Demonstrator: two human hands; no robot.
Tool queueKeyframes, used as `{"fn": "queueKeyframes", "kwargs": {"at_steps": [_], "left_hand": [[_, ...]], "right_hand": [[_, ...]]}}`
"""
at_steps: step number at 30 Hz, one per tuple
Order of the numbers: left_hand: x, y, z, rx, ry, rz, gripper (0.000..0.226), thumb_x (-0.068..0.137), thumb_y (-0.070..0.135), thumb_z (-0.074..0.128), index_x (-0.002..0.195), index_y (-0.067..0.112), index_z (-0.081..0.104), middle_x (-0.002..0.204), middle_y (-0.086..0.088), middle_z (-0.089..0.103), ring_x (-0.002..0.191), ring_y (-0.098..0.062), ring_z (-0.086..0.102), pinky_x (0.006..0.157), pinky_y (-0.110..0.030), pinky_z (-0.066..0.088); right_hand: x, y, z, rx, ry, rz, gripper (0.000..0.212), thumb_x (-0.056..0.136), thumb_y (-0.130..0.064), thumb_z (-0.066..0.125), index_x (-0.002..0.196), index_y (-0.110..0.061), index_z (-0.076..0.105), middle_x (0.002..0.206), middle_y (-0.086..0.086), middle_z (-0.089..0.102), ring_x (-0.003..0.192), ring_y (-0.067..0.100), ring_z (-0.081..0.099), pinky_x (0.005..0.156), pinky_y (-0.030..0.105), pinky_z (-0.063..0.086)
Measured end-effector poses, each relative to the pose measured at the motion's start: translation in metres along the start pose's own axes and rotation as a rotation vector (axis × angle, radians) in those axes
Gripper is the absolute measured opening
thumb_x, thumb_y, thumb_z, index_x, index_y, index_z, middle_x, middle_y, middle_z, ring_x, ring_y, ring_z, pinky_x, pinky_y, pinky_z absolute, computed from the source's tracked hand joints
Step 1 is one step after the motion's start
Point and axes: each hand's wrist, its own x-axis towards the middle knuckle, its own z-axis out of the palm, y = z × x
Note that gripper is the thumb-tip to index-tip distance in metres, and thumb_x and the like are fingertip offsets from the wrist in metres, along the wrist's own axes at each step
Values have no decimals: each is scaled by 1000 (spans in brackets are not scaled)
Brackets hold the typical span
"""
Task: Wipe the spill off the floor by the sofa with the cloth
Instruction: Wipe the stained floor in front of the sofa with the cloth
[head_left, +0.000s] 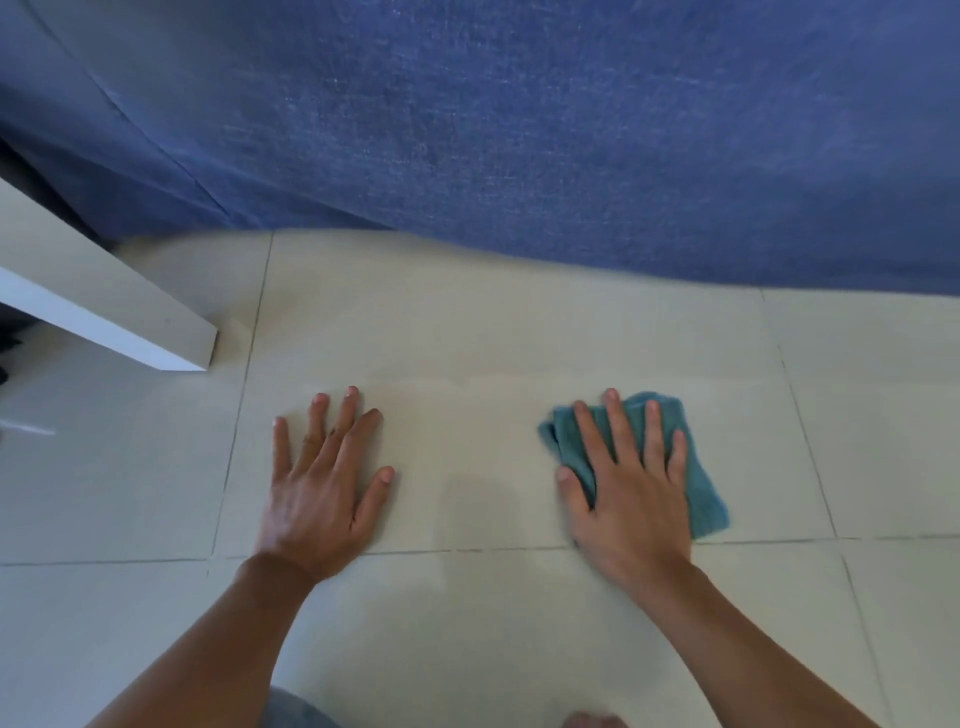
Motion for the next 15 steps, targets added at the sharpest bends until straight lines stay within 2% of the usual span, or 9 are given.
{"fn": "queueKeyframes", "kwargs": {"at_steps": [2,3,7,10,13,15], "left_hand": [[0,17,4,31,-41,60,66,96,52,30,150,16,39,165,-4,21,153,-31,12,119,-65,10],[1,24,6,37,-58,75,66,96,52,30,150,15,39,165,-4,21,153,-32,11,119,-65,9],[1,32,6,39,-77,64,66,96,50,28,150,14,39,166,-4,19,153,-29,7,120,-64,5],[1,30,7,43,-68,69,65,97,49,27,150,14,39,165,-4,20,153,-28,7,120,-64,5],[1,31,7,50,-77,64,66,97,51,24,151,15,36,166,-4,18,154,-27,3,121,-61,0],[1,31,7,46,-79,59,66,97,50,23,151,15,36,166,-4,18,154,-27,2,121,-61,1]], "right_hand": [[22,-22,-3,16,-23,92,74,96,-60,22,165,-36,12,175,0,3,159,39,-8,126,60,-5],[23,-32,-2,23,-29,64,73,97,-59,21,165,-36,9,175,0,-1,159,38,-12,126,60,-8],[-29,-30,10,78,-75,-291,67,103,-60,27,165,-36,17,175,-6,3,161,30,-7,128,52,-3],[-33,4,7,104,-85,-329,66,104,-59,30,164,-38,17,175,-12,3,161,16,-6,127,40,0],[-11,11,3,-21,-81,-346,67,105,-57,27,165,-35,9,175,-9,0,161,19,-9,129,47,0],[-19,8,5,-24,-74,-309,68,104,-56,28,166,-31,11,175,-4,3,161,24,-8,129,51,2]]}}
